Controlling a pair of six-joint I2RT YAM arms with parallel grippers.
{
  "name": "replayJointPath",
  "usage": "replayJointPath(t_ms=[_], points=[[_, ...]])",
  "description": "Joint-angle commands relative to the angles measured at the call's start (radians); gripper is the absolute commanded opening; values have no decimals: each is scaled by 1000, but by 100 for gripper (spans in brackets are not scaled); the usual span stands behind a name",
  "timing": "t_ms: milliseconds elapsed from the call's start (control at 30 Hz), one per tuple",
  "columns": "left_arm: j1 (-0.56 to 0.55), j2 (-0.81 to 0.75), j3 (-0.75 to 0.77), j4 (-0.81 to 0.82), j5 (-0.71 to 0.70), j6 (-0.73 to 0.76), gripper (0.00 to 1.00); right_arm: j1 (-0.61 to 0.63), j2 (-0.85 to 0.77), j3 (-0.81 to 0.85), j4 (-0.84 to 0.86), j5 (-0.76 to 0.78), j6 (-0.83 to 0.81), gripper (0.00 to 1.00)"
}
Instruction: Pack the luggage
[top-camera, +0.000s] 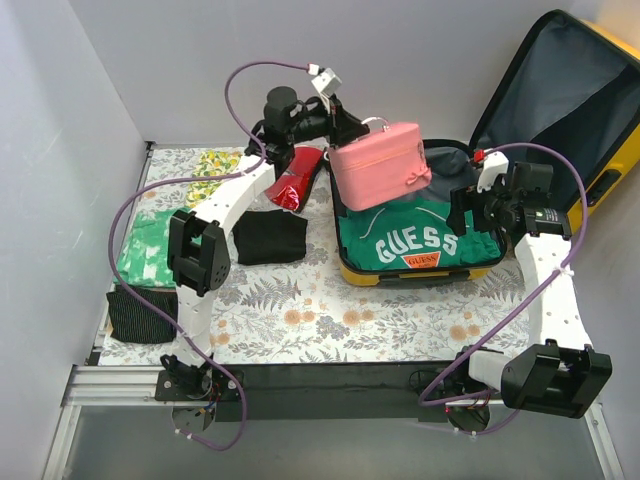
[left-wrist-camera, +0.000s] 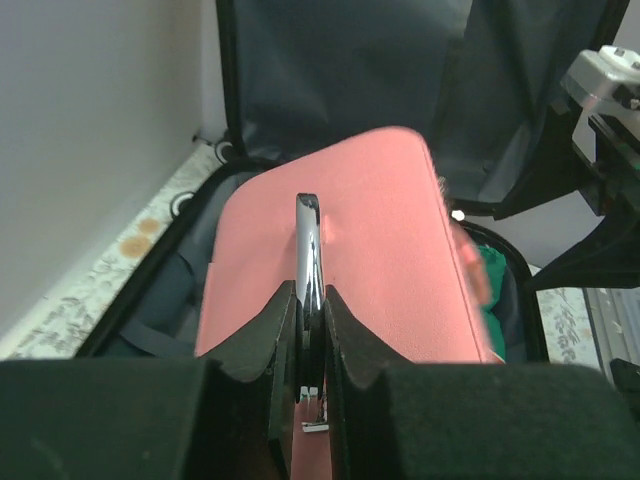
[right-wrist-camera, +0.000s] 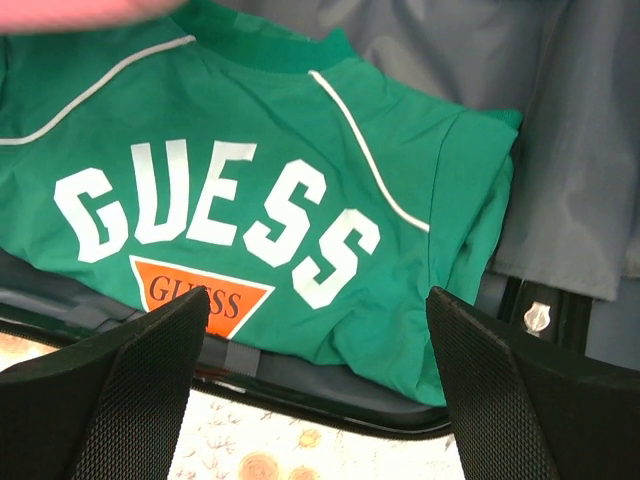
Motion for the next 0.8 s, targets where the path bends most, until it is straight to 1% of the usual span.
replayJointPath(t_ms=[0,200,267,300,333,400,467,500,767], points=[[-19,-50,26,156,-69,-36,0,-16,-1,42,-35,0,38,95],[-39,86,136,220,-123,-23,0,-33,9,24,-39,5,35,95],[-47,126,147,248,-108,-11,0,-33,11,21,-41,-4,35,95],[-52,135,143,260,-79,1,0,-33,13,19,-39,-3,32,94],[-58,143,134,261,-68,38,0,-34,14,18,-41,-3,29,95],[-79,134,42,267,-48,91,0,-34,13,12,-39,-3,26,94],[-99,113,-59,308,-46,142,0,-34,10,4,-41,-3,21,94],[-102,102,-133,340,-49,150,0,-34,8,0,-41,-4,18,95],[-139,71,-291,386,0,156,0,-36,20,1,-38,-15,7,94]])
